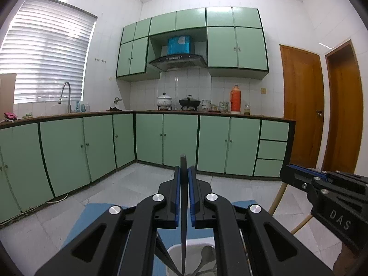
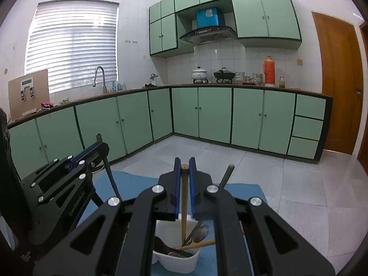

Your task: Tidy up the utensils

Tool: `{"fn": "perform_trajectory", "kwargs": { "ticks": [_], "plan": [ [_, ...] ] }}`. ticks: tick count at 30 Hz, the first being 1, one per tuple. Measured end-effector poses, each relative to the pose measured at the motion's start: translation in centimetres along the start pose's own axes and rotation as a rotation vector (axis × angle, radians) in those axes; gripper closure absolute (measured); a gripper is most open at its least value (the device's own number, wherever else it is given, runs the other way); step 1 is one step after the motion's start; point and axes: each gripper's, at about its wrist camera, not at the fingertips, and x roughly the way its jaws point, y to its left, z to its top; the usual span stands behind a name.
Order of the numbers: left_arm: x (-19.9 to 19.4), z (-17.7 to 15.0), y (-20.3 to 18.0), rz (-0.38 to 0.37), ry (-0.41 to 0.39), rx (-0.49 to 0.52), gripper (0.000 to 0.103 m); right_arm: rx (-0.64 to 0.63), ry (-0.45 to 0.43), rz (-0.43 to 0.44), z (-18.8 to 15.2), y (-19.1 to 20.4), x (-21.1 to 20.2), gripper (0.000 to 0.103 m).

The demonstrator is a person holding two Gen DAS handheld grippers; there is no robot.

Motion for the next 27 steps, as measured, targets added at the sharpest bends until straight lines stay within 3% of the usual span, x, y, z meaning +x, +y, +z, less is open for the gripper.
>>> {"fn": "perform_trajectory", "kwargs": {
  "ticks": [10,13,15,21,27],
  "plan": [
    [0.8,-1.3,0.1,0.013,0.056,0.009,0.096,-0.003,-0.003,-0.032,-0.5,0.2,-0.2,0.095],
    [0.4,-1.2,0.4,0.006,0.055,0.004,0.093,0.013,-0.005,-0.045,-0.4,-0.4,-0.5,0.088],
    [-0.1,-1.0,0.6,-0.001,0.048,-0.002,0.084,0.036,-0.016,-0.054,-0.3,-1.0,-1.0,0.074],
    [-2.6,-0.9,0.5,-0.005,0.012,0.005,0.056,0.045,-0.061,-0.070,-0.3,-1.9,-3.1,0.060],
    [-5.0,-0.6,0.8,-0.011,-0.011,-0.011,0.051,0.056,-0.091,-0.068,-1.0,-2.5,-5.7,0.052]
  ]
}}
